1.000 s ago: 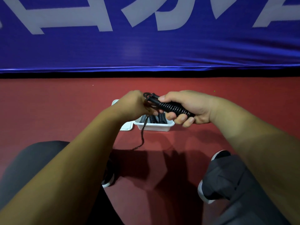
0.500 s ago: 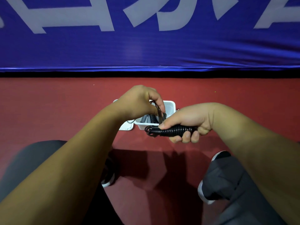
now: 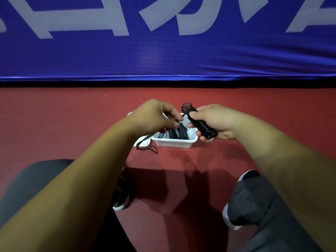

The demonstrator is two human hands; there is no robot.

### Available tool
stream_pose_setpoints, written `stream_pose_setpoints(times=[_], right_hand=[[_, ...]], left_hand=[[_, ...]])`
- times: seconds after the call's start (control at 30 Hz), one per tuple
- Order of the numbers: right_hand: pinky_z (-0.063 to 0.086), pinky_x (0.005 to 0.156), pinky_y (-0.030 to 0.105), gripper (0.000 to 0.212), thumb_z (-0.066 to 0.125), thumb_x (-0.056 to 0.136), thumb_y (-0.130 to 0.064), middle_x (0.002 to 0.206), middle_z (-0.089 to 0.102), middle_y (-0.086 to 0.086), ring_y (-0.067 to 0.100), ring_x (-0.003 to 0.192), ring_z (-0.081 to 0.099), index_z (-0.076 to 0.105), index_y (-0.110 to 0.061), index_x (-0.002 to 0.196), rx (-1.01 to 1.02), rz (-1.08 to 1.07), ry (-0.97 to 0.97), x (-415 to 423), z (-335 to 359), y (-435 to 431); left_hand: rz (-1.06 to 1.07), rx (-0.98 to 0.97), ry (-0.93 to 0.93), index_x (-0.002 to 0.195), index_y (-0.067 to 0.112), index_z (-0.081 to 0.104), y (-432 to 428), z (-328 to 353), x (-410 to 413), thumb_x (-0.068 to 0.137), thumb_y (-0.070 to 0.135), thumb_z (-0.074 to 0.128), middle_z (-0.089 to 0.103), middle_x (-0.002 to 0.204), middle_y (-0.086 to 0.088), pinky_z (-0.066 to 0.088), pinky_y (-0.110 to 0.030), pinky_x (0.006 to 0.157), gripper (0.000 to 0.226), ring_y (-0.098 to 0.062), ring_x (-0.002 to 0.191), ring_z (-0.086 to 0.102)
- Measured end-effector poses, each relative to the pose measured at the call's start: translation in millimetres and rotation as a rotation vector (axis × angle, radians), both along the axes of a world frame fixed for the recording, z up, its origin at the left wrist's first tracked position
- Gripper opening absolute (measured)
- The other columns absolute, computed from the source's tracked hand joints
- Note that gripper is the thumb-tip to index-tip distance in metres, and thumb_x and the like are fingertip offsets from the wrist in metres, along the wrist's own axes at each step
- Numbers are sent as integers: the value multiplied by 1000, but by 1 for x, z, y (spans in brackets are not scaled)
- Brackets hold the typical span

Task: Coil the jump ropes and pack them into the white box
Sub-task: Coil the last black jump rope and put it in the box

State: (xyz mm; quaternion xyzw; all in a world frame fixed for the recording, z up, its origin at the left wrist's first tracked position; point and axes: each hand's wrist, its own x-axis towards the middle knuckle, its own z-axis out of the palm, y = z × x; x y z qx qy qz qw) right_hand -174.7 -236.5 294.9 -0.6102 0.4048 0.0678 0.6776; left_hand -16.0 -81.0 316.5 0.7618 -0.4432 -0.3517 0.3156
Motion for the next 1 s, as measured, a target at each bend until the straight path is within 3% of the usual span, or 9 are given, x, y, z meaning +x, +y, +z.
stream_pose_setpoints(times=[0.07, 0.17, 0.27, 0.37, 0.57, 0.7, 0.77, 0.83, 1.0], right_hand=[[53, 51, 30, 21, 57, 111, -27, 98, 73, 6, 18, 62, 58, 63, -13, 124, 7, -17, -76, 1, 4, 3], [48, 50, 28, 17, 58, 110, -28, 91, 67, 6, 18, 60, 55, 62, -14, 120, 73, -49, -177, 4, 9, 10], [42, 49, 27, 26, 60, 107, -42, 90, 64, 6, 17, 58, 51, 60, -16, 110, 153, -114, -214, 7, 10, 12], [37, 48, 26, 48, 62, 100, -64, 82, 64, 4, 17, 52, 47, 64, -17, 109, 149, -209, -208, 9, 6, 8], [34, 45, 23, 50, 55, 102, -67, 78, 59, -2, 13, 50, 42, 64, -20, 117, 184, -194, -243, 8, 6, 0], [32, 44, 23, 44, 59, 102, -60, 78, 60, -1, 13, 49, 42, 62, -18, 113, 181, -198, -261, 6, 13, -6], [31, 44, 22, 36, 61, 103, -55, 79, 61, 1, 14, 49, 41, 59, -20, 109, 182, -199, -274, 4, 15, -8], [30, 44, 22, 33, 61, 103, -53, 80, 62, 2, 15, 49, 41, 58, -21, 108, 169, -165, -280, 3, 16, -7], [32, 45, 23, 35, 63, 102, -54, 79, 63, 4, 16, 48, 42, 62, -21, 113, 86, -99, -272, 1, 18, -2]], left_hand=[[56, 92, 57, 103, 10, 66, 0, -4, -1, 87, 9, 84, 77, 81, -11, 65, -49, 71, 24, -28, 72, 73], [85, 228, 123, 110, -2, 60, 0, -8, -8, 100, 20, 72, 74, 91, -30, 65, -42, 60, 27, -36, 70, 77], [101, 207, 219, 111, 2, 64, 1, -8, -13, 109, 26, 56, 71, 92, -20, 59, -33, 51, 26, -30, 59, 73], [124, 30, 331, 105, 6, 66, -2, -8, -13, 110, 28, 54, 70, 81, -11, 56, -29, 52, 26, -23, 58, 67], [54, -259, 453, 112, 10, 73, -7, -1, -7, 112, 33, 50, 51, 72, -4, 29, -27, 53, 33, -15, 57, 31], [-12, -195, 276, 118, 20, 77, -2, 6, -4, 112, 34, 49, 61, 78, -1, 33, -30, 62, 32, -17, 66, 42], [-35, -155, 123, 111, 27, 79, 1, 8, 0, 110, 33, 53, 66, 81, 8, 37, -23, 68, 27, -6, 72, 51], [-23, -132, 37, 103, 27, 79, 2, 6, 6, 108, 26, 58, 71, 81, 13, 39, -11, 66, 22, 8, 67, 56], [-4, -67, -34, 113, 25, 82, 1, 0, 10, 99, 17, 72, 77, 78, 16, 41, -5, 60, 19, 10, 67, 59]])
